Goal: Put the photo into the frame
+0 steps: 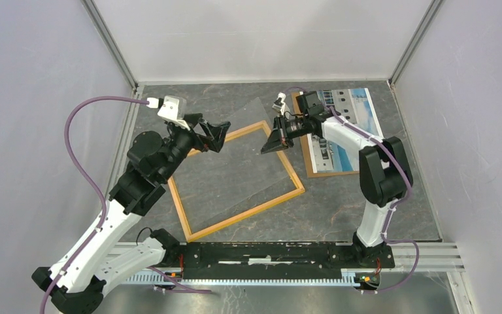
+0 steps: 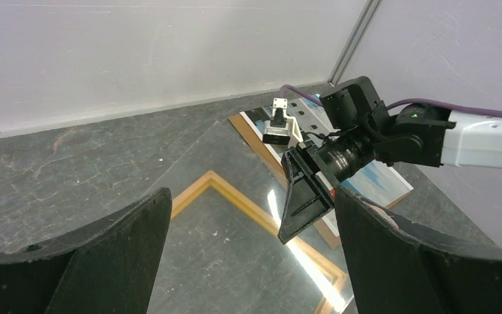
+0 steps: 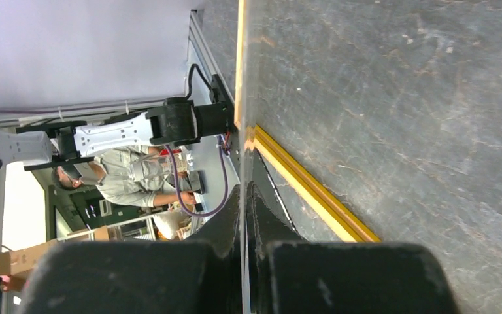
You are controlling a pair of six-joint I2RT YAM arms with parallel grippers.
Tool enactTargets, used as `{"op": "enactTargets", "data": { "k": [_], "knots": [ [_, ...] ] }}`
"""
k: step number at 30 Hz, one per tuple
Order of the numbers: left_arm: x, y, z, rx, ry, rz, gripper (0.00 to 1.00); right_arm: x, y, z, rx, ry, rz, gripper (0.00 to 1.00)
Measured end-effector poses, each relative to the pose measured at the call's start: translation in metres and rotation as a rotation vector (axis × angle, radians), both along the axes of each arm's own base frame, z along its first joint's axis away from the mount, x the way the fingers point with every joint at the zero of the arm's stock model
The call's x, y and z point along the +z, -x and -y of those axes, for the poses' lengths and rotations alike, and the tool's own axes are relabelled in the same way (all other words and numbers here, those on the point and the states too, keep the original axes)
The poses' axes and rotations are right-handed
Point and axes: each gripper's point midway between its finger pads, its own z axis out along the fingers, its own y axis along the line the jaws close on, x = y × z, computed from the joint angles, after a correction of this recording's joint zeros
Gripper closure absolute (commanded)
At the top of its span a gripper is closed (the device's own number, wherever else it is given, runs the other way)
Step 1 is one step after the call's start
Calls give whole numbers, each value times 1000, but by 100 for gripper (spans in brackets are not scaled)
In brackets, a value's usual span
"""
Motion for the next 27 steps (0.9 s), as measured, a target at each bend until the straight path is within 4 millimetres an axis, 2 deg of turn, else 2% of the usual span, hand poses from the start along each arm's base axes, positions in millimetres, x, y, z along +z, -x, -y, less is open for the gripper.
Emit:
{"op": "enactTargets", "data": {
  "k": [4,8,11,17,24,27],
  "knots": [
    [5,1,-8,8,11,13,0,24,14,-11,19,-38,42,100],
    [22,10,-24,30,52,58,0,57,30,-34,57,-104,102,100],
    [33,17,-33,42,78,91,0,75,44,-50,88,-144,121,100],
    [43,24,-38,44,98,121,0,94,63,-66,124,-184,124,100],
    [42,23,-39,50,96,119,0,105,63,-68,114,-202,114,100],
    [41,22,-40,56,95,118,0,116,62,-69,114,-216,117,100]
  ]
}}
